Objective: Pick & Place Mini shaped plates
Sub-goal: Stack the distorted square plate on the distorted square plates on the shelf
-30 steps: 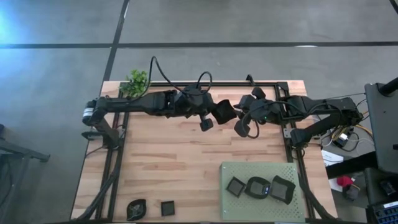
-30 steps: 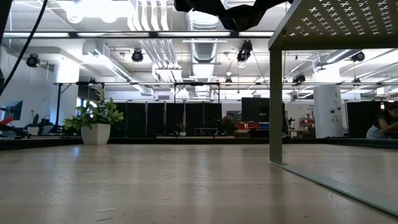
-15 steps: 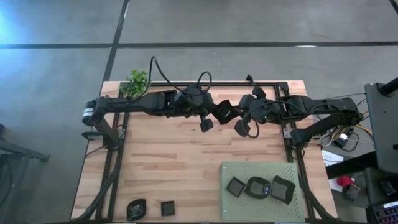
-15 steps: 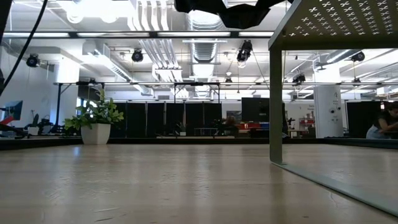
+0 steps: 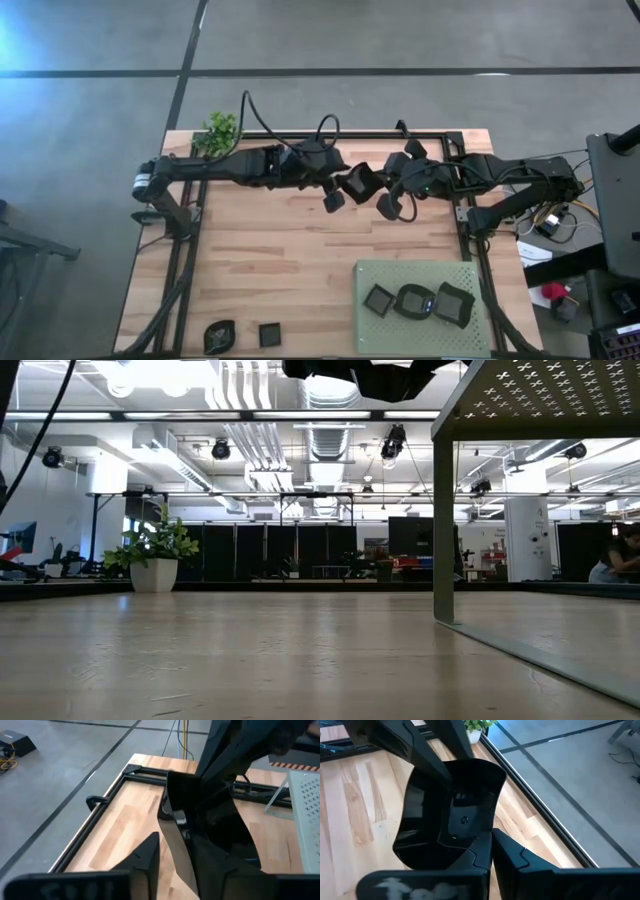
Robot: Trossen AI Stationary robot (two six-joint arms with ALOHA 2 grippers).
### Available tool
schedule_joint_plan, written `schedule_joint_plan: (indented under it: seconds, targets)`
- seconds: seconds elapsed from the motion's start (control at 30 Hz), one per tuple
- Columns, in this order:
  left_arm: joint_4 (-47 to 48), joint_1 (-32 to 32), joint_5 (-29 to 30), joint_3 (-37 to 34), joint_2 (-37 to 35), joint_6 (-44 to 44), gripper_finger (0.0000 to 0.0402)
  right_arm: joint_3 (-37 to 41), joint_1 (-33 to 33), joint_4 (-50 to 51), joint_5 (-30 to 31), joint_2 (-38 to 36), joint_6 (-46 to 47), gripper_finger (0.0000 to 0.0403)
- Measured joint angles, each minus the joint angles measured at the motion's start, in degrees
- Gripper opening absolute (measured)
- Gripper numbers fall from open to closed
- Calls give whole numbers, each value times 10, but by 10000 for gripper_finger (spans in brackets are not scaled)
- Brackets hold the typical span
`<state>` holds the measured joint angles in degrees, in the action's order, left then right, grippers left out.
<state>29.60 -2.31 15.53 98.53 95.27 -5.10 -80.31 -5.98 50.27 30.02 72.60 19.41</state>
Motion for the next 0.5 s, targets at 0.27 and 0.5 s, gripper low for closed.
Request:
schedule_joint_plan:
  seconds: [0.27, 0.5]
  targets:
    - [0, 2, 1, 23, -17, 3, 145, 0, 0, 1, 0, 0, 1, 8]
    - [25, 3, 2, 25, -48, 3, 147, -6, 0, 15, -25, -8, 1, 8]
